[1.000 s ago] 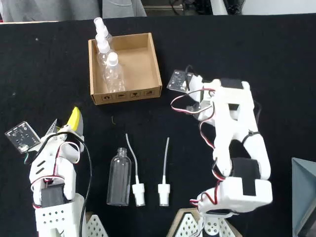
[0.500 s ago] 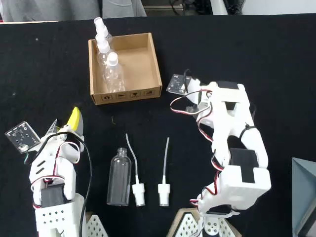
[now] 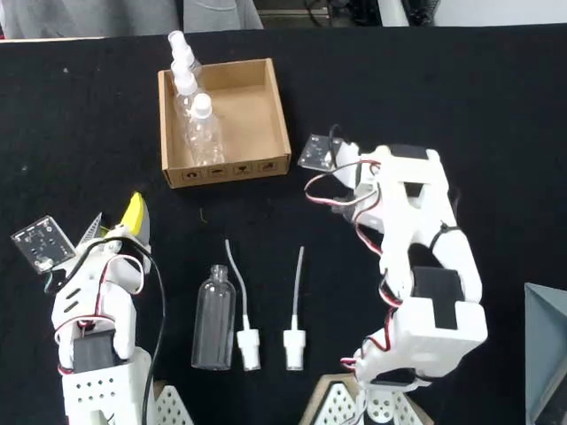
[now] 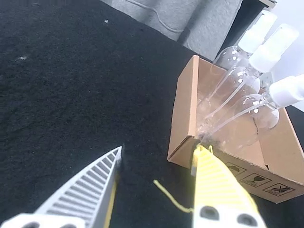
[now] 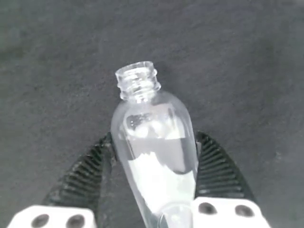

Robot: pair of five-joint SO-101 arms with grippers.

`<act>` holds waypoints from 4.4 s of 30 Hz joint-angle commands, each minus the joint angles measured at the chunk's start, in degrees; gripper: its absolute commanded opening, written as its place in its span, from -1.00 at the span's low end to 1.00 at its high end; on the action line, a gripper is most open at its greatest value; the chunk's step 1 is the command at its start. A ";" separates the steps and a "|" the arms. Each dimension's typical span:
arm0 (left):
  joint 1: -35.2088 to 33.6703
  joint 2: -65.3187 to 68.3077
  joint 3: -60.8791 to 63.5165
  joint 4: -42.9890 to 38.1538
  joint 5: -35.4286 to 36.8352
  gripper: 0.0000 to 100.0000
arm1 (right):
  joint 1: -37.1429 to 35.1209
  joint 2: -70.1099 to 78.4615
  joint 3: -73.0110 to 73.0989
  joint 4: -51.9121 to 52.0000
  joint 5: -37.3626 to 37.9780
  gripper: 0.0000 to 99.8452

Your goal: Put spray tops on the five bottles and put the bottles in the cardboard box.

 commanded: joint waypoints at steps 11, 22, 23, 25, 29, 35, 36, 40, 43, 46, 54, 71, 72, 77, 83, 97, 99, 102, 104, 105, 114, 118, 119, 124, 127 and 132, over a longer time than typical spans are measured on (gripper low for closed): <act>0.13 -0.53 1.36 0.44 -0.88 -0.56 | -3.69 -0.66 -11.38 13.63 -13.19 -0.72; 0.75 -0.53 1.36 0.53 -0.88 -0.56 | -8.44 -0.66 -11.56 15.47 -28.31 -0.72; 0.75 -0.53 1.36 0.53 -0.88 -0.56 | -8.62 -0.66 -11.56 15.47 -30.24 -0.72; 0.66 -0.53 1.36 0.53 -0.88 -0.56 | -8.70 -0.66 -11.65 15.38 -34.11 -0.72; 0.66 -0.53 1.36 0.62 -0.88 -0.56 | -8.53 -0.66 -12.79 15.47 -43.43 -0.72; 0.75 -0.53 1.36 1.41 -0.88 -0.56 | -8.26 -0.66 -16.31 15.47 -58.02 -0.72; 0.75 -0.53 1.36 1.41 -0.88 -0.56 | -8.18 -0.66 -16.92 15.47 -59.52 -0.72; 0.75 -0.53 1.36 1.41 -0.88 -0.56 | -8.18 -0.66 -17.54 15.56 -63.21 -0.72; 0.75 -0.53 1.36 1.41 -0.88 -0.56 | -7.56 -1.10 -17.36 15.65 -64.00 -0.72; 0.75 -0.53 1.36 1.41 -0.88 -0.56 | -5.89 -3.82 -17.01 17.05 -64.44 -0.72; 0.75 -0.53 1.36 1.49 -0.88 -0.56 | -3.78 -12.26 -9.54 15.56 -64.35 -0.72; 0.66 -0.62 1.36 1.93 -5.80 -0.56 | -1.32 -35.38 9.19 7.21 -64.35 -0.72; 0.66 -0.62 1.36 1.93 -5.80 -0.56 | -1.32 -36.53 9.71 7.21 -64.35 -0.72; 0.66 -0.62 1.36 1.93 -6.42 -0.56 | -1.32 -41.36 12.18 7.21 -64.70 -0.72; 0.66 -0.62 1.27 1.93 -13.80 -0.56 | -1.23 -45.76 15.69 4.22 -67.25 -0.72; 7.60 -0.53 -22.29 27.34 -26.37 -0.56 | 2.73 -48.48 19.30 0.70 -67.96 -0.72; 9.80 -0.53 -24.40 29.89 -27.16 -0.56 | 3.16 -48.48 19.30 0.62 -69.89 -0.72; 12.44 -0.44 -26.42 32.26 -28.31 -0.56 | 3.34 -48.22 19.47 -0.09 -71.21 -0.72; 14.11 0.26 -27.38 33.23 -29.36 -0.56 | 3.34 -48.13 19.47 -0.09 -71.21 -0.72; 14.99 1.32 -27.91 33.58 -29.89 -0.56 | 3.43 -48.22 19.47 -0.09 -71.21 -0.72; 25.45 21.01 -39.52 37.63 -29.63 -0.56 | 3.43 -48.22 19.47 -0.09 -71.21 -0.72; 30.99 26.11 -40.75 37.45 -27.78 -0.56 | 3.43 -48.13 19.47 -0.09 -71.21 -0.72; 32.66 27.16 -40.57 37.63 -27.69 -0.56 | 3.43 -48.13 19.47 -0.09 -71.21 -0.72; 39.08 32.97 -40.13 38.77 -27.52 -0.56 | 4.48 -48.13 19.47 -0.09 -71.21 -0.72; 41.71 36.04 -40.22 38.68 -25.49 -0.56 | 6.07 -48.13 19.47 -0.62 -71.21 -0.72; 48.31 41.14 -40.57 38.33 -19.25 -0.55 | 6.68 -48.40 20.79 -2.20 -71.30 -0.72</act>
